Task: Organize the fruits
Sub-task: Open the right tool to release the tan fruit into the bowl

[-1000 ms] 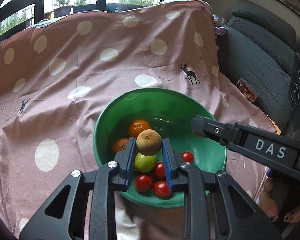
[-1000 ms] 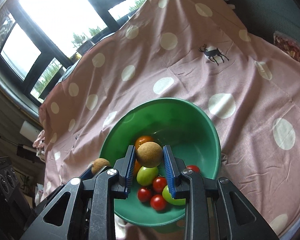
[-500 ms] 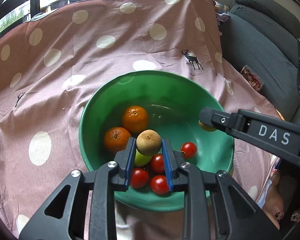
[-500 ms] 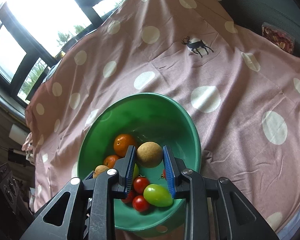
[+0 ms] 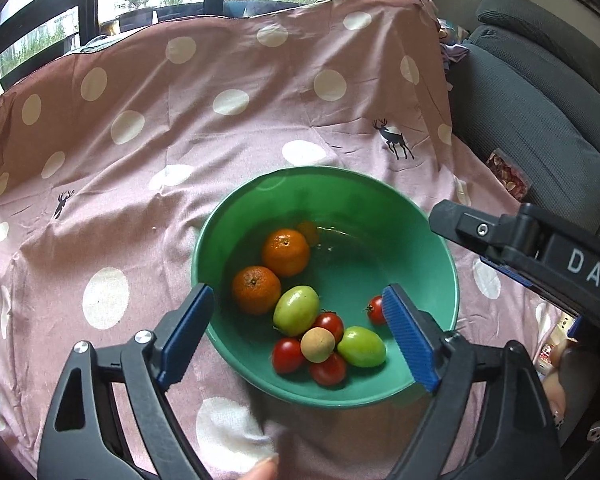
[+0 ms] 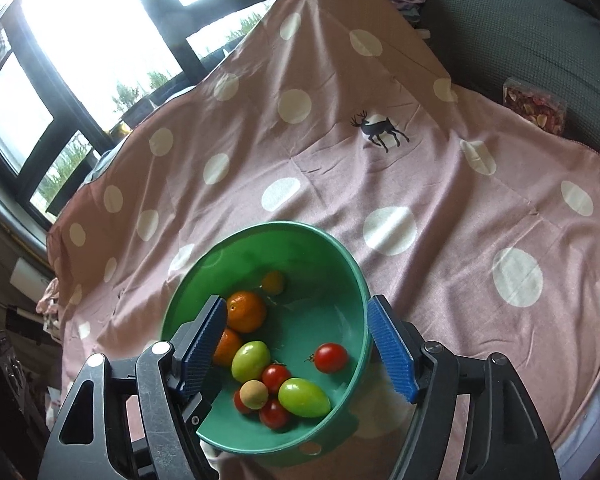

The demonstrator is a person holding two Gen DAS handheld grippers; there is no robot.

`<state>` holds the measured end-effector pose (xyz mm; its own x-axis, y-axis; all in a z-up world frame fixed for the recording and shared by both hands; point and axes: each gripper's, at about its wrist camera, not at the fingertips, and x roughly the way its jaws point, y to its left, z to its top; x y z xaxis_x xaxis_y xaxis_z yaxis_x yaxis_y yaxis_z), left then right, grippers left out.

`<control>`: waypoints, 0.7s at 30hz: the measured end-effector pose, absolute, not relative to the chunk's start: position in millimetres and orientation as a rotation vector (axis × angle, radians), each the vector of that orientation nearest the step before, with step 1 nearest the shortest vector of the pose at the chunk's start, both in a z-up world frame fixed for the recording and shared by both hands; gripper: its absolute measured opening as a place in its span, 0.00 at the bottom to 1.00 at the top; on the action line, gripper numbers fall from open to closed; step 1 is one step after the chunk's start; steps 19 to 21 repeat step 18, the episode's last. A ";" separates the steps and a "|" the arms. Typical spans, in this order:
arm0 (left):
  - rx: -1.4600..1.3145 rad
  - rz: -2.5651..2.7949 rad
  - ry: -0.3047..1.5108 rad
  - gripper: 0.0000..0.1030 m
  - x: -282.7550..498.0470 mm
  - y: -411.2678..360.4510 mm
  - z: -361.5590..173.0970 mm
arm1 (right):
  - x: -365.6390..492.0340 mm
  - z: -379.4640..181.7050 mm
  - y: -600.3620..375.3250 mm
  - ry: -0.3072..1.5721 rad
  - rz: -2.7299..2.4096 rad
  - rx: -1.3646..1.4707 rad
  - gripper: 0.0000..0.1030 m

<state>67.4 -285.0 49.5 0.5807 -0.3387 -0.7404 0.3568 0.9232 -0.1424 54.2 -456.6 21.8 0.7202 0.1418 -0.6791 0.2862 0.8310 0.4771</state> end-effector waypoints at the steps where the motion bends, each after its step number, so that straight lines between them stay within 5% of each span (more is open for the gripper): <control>1: 0.019 -0.406 0.859 0.88 66.4 -284.1 51.3 | 53.3 22.9 -457.6 0.771 -0.084 0.604 0.71; 6: 0.007 -0.409 0.851 1.00 60.7 -282.5 58.0 | 50.7 25.6 -460.4 0.767 -0.114 0.593 0.72; 21: 0.017 -0.416 0.843 0.99 51.7 -284.6 61.2 | 52.1 21.6 -460.5 0.795 -0.133 0.587 0.72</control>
